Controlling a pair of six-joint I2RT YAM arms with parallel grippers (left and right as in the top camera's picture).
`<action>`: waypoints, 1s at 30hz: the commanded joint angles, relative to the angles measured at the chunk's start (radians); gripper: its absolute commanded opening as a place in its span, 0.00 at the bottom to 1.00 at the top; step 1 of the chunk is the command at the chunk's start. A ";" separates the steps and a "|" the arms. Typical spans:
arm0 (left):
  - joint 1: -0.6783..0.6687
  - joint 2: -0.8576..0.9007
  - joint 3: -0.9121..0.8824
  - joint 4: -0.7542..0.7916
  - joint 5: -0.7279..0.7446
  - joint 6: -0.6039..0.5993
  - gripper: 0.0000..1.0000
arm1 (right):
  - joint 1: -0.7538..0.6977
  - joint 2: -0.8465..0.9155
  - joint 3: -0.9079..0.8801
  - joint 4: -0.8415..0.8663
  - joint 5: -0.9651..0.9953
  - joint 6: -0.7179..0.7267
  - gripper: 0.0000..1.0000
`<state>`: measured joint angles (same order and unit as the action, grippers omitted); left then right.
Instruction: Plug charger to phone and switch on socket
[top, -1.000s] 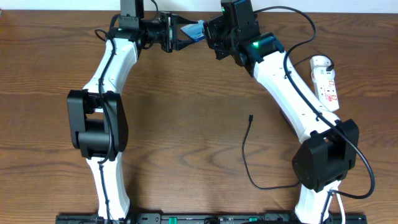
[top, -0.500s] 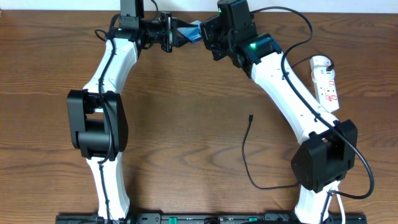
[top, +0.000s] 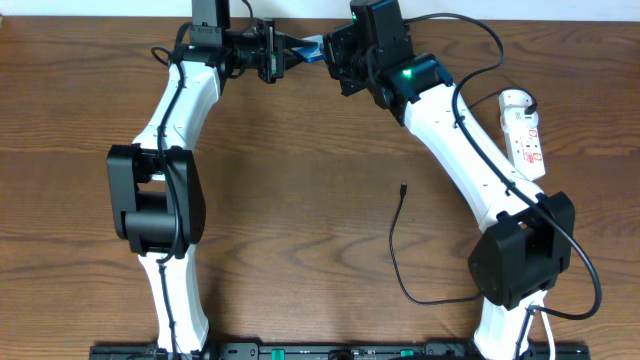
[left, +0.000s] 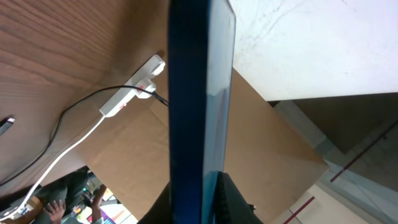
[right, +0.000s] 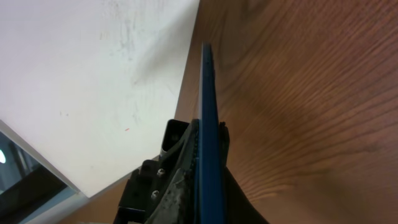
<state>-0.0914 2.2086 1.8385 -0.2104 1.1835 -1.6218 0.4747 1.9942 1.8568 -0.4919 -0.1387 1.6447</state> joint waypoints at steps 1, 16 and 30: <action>0.003 -0.021 0.005 -0.004 0.014 -0.007 0.08 | 0.005 -0.012 0.019 0.010 -0.026 -0.046 0.07; 0.003 -0.021 0.005 0.030 0.001 0.074 0.08 | -0.056 -0.012 0.019 0.010 -0.032 -0.190 0.88; 0.003 -0.021 0.005 0.037 -0.076 0.648 0.07 | -0.320 -0.012 0.018 -0.260 -0.189 -0.998 0.99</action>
<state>-0.0906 2.2086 1.8385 -0.1822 1.1053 -1.1751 0.1902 1.9942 1.8614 -0.6968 -0.3004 0.9287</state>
